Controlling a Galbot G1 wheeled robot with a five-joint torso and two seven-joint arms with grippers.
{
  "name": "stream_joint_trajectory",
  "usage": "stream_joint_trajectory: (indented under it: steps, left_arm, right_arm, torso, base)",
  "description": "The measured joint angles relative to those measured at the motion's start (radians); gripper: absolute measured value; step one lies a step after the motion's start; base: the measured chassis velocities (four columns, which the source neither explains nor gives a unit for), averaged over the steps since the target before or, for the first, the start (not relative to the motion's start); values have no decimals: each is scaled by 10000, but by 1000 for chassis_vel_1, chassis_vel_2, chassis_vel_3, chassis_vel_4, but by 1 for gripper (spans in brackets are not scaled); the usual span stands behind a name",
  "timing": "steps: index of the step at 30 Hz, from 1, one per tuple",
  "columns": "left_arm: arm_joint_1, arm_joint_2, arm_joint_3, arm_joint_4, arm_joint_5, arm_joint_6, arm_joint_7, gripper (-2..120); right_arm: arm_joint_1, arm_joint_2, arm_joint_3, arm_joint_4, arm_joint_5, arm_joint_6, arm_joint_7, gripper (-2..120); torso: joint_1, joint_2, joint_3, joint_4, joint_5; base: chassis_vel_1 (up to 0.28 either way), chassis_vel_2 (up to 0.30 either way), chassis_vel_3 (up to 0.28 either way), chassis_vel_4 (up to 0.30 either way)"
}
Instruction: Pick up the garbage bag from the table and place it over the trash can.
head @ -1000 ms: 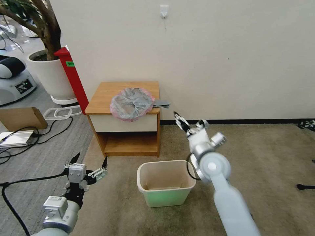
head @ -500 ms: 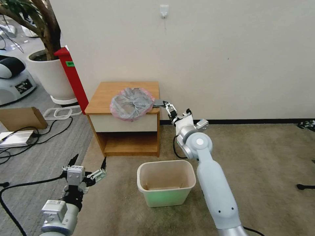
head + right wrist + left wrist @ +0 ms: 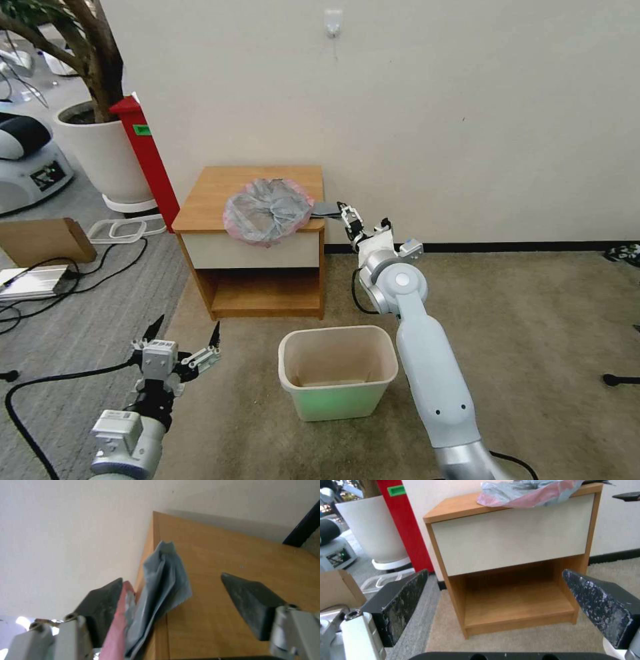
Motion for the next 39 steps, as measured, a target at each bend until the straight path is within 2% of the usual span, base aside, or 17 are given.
stream_joint_trajectory:
  steps: [2,6,7,11,12,14,16,20,22,31,35,39]
  left_arm:
    - [-12,0,11,0,0,-1,6,100]
    - [-32,-57,23,21,43,-27,32,100]
    - [-32,-57,23,21,43,-27,32,100]
    - [-30,-174,57,70,192,-81,47,100]
    - [-30,-174,57,70,192,-81,47,100]
    - [-21,-212,61,93,241,-98,50,100]
    - [-21,-231,65,119,262,-110,51,100]
    - [-163,-304,159,262,358,-136,58,100]
    - [-222,-325,204,300,384,-135,61,100]
    - [-283,-430,250,433,541,-178,65,100]
    - [-282,-424,192,472,552,-210,66,100]
    - [-387,-440,220,659,567,-307,67,100]
  right_arm:
    - [58,-2,2,-117,-53,16,-53,73]
    - [178,-5,-11,-360,-96,45,-244,55]
    - [178,-5,-11,-360,-96,45,-244,55]
    - [253,-9,22,-400,-75,51,-325,36]
    - [253,-9,22,-400,-75,51,-325,36]
    - [272,-9,18,-399,-65,52,-368,25]
    - [272,-10,18,-393,-37,44,-369,22]
    - [272,-9,5,-357,75,25,-360,4]
    - [272,-9,1,-357,88,24,-358,0]
    - [246,-9,-37,-106,474,0,-190,0]
    - [66,-10,-35,459,807,7,217,0]
    - [-952,-10,-186,2293,1491,12,989,0]
  torso:
    - [0,0,0,0,0]
    - [0,0,0,0,0]
    - [0,0,0,0,0]
    - [0,0,0,0,0]
    - [0,0,0,0,0]
    - [0,0,0,0,0]
    - [0,0,0,0,0]
    - [0,0,0,0,1]
    - [0,0,0,0,0]
    - [0,0,0,0,0]
    - [0,0,0,2,0]
    - [0,1,-2,0,0]
  base:
    - [0,0,0,0]
    - [0,0,0,0]
    - [0,0,0,0]
    - [0,0,0,0]
    - [0,0,0,0]
    - [0,0,0,0]
    - [0,0,0,0]
    - [0,0,0,0]
    - [0,0,0,0]
    - [0,0,0,0]
    - [0,0,0,0]
    - [0,0,0,0]
